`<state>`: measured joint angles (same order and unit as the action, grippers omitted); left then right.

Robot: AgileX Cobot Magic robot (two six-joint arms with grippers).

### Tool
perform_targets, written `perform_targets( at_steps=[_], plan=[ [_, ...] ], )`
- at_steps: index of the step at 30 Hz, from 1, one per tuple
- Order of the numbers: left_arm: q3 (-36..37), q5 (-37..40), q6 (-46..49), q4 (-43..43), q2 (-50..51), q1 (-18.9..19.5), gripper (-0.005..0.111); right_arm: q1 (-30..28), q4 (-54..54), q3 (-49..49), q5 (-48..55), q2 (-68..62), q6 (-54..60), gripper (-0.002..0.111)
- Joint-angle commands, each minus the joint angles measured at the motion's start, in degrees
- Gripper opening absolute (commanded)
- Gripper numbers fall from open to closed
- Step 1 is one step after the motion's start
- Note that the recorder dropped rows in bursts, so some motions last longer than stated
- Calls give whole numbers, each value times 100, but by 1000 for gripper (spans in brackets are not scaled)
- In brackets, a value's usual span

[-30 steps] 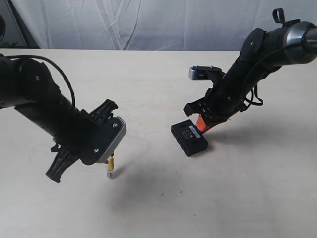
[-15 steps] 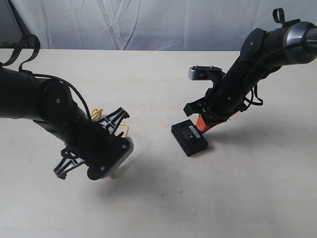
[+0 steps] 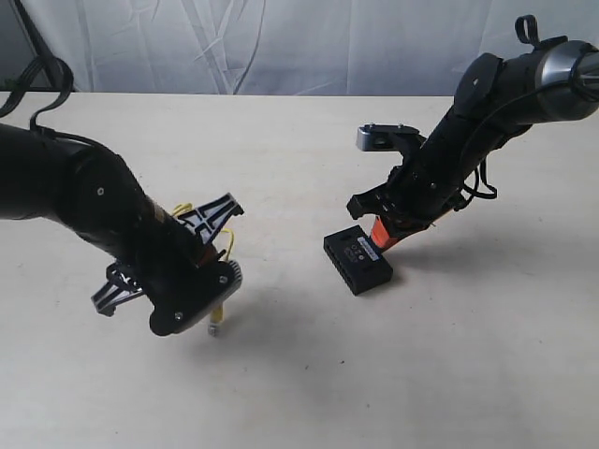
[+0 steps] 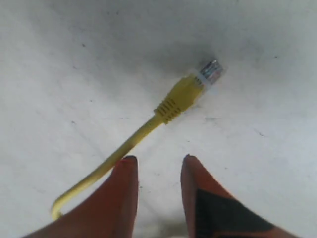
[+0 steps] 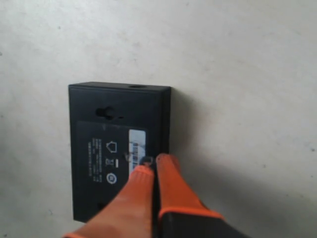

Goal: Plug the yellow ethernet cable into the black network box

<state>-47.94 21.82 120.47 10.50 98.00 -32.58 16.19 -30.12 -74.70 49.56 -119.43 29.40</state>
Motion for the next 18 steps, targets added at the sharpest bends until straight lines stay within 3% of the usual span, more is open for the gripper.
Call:
perform_targets(
  at_steps=[1, 8, 18],
  plan=[
    [25, 15, 153, -126, -330, -129, 31, -8, 168, 19, -188, -6, 43, -1],
    [25, 228, 153, -1179, -338, -479, 31, -8, 168, 19, -188, -6, 43, -1],
    [25, 27, 153, -1345, -118, -529, 31, -8, 168, 19, -188, -6, 53, -1]
  ],
)
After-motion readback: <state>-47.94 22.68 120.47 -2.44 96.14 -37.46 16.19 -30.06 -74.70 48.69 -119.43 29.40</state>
